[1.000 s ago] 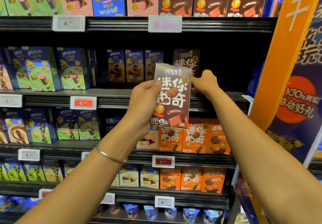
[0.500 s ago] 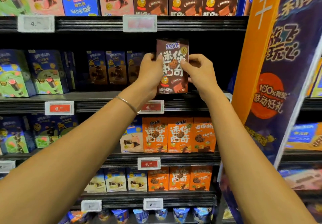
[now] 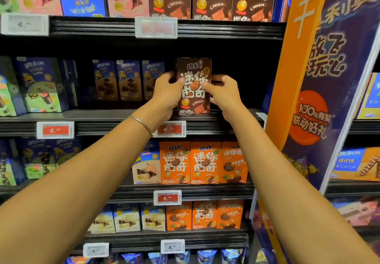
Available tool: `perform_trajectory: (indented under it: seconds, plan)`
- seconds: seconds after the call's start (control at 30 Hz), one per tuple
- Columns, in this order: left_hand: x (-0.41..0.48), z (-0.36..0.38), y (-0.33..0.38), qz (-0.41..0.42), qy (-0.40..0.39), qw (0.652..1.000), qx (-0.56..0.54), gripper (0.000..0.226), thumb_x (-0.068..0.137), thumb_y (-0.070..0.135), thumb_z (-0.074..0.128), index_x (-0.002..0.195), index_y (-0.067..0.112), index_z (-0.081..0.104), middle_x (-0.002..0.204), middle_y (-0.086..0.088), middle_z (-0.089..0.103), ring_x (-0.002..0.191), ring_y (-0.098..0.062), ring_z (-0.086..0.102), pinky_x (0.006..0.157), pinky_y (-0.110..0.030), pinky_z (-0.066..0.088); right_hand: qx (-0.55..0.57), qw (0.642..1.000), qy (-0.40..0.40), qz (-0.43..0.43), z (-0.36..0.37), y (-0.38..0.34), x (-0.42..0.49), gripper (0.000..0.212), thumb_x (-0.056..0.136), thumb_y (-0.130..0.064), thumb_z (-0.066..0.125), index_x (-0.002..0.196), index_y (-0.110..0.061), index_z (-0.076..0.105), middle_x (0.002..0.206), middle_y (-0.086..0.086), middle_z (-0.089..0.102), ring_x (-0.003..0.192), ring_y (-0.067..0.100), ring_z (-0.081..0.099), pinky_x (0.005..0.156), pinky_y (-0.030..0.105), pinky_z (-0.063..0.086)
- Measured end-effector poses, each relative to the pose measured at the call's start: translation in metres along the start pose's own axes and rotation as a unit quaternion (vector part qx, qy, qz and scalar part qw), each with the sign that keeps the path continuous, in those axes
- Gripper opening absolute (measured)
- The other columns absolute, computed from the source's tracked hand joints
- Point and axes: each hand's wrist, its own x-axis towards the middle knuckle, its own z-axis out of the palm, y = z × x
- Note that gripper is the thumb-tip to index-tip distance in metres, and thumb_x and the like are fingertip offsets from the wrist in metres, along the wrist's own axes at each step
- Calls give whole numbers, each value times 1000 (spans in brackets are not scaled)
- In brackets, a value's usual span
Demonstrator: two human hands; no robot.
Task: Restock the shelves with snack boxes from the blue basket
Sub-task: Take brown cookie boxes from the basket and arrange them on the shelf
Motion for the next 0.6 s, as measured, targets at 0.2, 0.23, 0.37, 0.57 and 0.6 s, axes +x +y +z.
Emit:
perform_trajectory:
  seconds: [0.2, 0.23, 0.37, 0.57, 0.6]
  plan:
    - [8, -2, -7, 9, 15, 1000, 23, 53, 105, 23, 61, 153, 16, 40, 96, 10, 64, 58, 12, 66, 37, -6, 42, 36, 998, 0, 44, 3, 4, 11, 29, 90, -20, 76, 111, -23, 55, 95, -9, 67, 68, -5, 66, 46, 6, 46]
    - [11, -3, -8, 6, 20, 1000, 21, 53, 104, 23, 62, 153, 17, 41, 95, 10, 63, 56, 15, 64, 37, -6, 42, 34, 998, 2, 48, 3, 4, 12, 33, 89, -20, 77, 114, -21, 55, 95, -10, 67, 66, -7, 65, 45, 5, 45]
    - [19, -4, -12, -6, 28, 1000, 2, 31, 103, 24, 64, 129, 31, 50, 95, 10, 66, 64, 4, 70, 45, -21, 52, 36, 997, 19, 65, 4, 6, 20, 40, 85, -18, 81, 108, -23, 49, 90, -12, 60, 67, -3, 61, 42, 5, 42]
    - [21, 3, -1, -107, 26, 985, -131, 45, 102, 62, 47, 108, 22, 66, 76, 2, 80, 65, -15, 78, 55, -25, 59, 163, 976, 13, 142, 5, -5, 34, 78, 82, -55, 68, 147, -18, 44, 143, 5, 54, 127, 24, 51, 99, 41, 43]
    - [23, 4, 1, -117, 26, 981, -153, 52, 101, 69, 41, 99, 24, 66, 67, 2, 78, 57, -15, 76, 44, -25, 56, 185, 968, 19, 169, 7, -9, 39, 81, 86, -64, 60, 152, -23, 39, 152, 6, 46, 135, 29, 45, 111, 48, 37]
